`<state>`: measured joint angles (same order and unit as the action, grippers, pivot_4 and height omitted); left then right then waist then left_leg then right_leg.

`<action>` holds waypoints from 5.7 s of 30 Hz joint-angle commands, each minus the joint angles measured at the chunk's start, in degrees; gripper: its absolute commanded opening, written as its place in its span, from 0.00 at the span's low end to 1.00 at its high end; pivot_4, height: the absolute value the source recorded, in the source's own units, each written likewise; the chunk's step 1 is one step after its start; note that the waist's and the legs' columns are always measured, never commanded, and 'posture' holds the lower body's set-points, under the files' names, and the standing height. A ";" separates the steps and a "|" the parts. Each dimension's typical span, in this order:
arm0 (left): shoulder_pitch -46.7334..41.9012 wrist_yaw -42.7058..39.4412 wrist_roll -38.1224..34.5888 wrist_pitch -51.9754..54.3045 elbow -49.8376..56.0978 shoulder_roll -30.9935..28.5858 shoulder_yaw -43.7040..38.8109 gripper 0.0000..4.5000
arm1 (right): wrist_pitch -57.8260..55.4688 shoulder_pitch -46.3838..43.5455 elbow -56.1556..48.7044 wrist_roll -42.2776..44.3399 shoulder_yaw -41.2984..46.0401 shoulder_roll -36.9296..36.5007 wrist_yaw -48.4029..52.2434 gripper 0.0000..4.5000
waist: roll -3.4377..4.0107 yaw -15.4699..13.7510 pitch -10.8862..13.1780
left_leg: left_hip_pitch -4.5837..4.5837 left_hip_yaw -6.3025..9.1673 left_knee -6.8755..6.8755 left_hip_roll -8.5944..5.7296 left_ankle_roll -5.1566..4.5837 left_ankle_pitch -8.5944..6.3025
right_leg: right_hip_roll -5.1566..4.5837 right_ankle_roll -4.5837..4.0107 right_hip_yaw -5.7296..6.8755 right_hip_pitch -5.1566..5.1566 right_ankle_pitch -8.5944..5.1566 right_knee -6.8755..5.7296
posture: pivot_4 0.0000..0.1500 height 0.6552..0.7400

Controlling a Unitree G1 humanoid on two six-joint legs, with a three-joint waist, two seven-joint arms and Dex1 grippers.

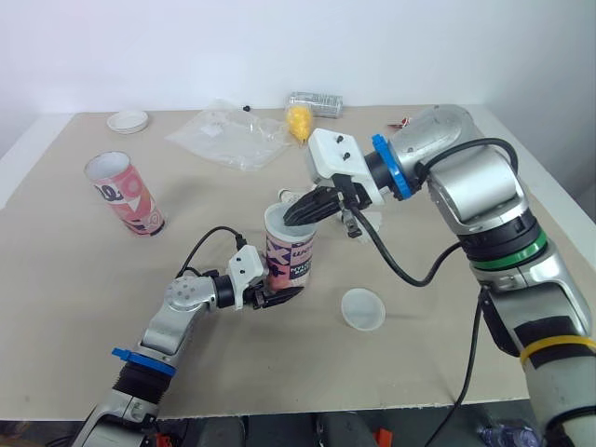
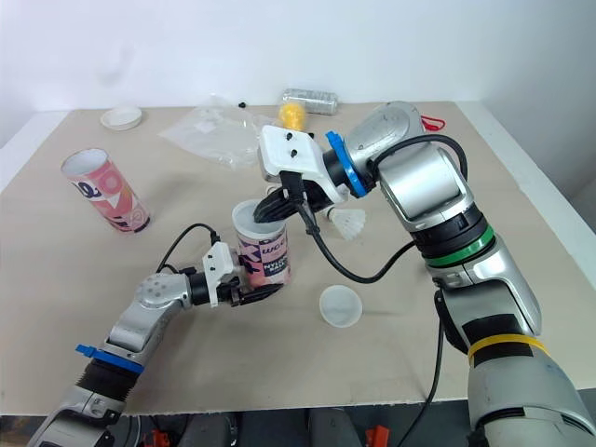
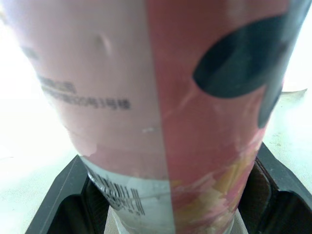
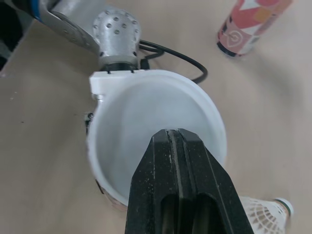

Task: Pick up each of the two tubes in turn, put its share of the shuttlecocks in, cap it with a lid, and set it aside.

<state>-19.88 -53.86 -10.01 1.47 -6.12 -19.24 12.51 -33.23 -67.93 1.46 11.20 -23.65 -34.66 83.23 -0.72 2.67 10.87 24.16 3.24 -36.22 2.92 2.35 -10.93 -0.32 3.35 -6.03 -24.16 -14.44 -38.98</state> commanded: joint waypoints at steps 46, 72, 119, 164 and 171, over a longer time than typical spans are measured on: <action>0.94 0.39 0.73 0.80 -1.34 0.81 1.87 0.67 | -4.39 -2.58 5.44 -2.38 -2.79 5.45 -2.81 0.01 | 0.01 0.08 -0.13 | -0.38 0.00 -0.01 0.00 0.00 0.00 | 0.00 -0.17 -0.01 0.32 -0.08 0.00 | 1.00 1.00; 0.04 0.15 0.45 0.84 -0.75 0.91 1.63 0.67 | -11.25 -3.14 7.30 4.69 6.85 4.27 -0.78 0.01 | -0.04 -0.01 -0.13 | -0.74 0.01 0.20 0.00 0.03 -0.02 | -0.01 -0.30 -0.02 0.74 -0.19 0.29 | 1.00 1.00; 0.30 -9.20 -1.96 -4.35 -0.57 -6.28 -0.66 1.00 | 16.73 43.24 -10.80 9.02 11.99 3.29 -15.15 1.00 | -0.11 0.12 -0.05 | -0.64 -0.01 0.74 -0.04 -0.10 -0.16 | -0.03 0.08 -0.06 0.75 -0.19 0.91 | 1.00 1.00; 5.18 -11.30 -7.70 -3.09 5.29 -13.42 -6.49 1.00 | 27.50 35.78 8.50 2.43 6.30 13.98 -13.11 1.00 | -0.15 0.20 -0.04 | -0.71 -0.01 0.74 0.01 -0.09 -0.16 | 0.01 0.00 -0.06 0.78 -0.16 0.84 | 1.00 1.00; 8.08 -11.12 -7.73 -2.82 6.39 -15.40 -8.19 1.00 | 28.08 35.54 9.04 2.37 6.17 15.46 -13.80 1.00 | -0.15 0.20 -0.04 | -0.71 -0.01 0.76 0.03 -0.09 -0.16 | 0.02 -0.03 -0.06 0.76 -0.18 0.84 | 1.00 1.00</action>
<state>-11.81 -65.13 -16.93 -0.90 -1.64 -33.73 6.21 -6.19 -31.32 11.13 13.17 -18.05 -19.80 69.60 -0.87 2.87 10.83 23.45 3.23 -35.46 2.95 2.26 -11.08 -0.30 3.32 -6.08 -23.40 -14.62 -38.15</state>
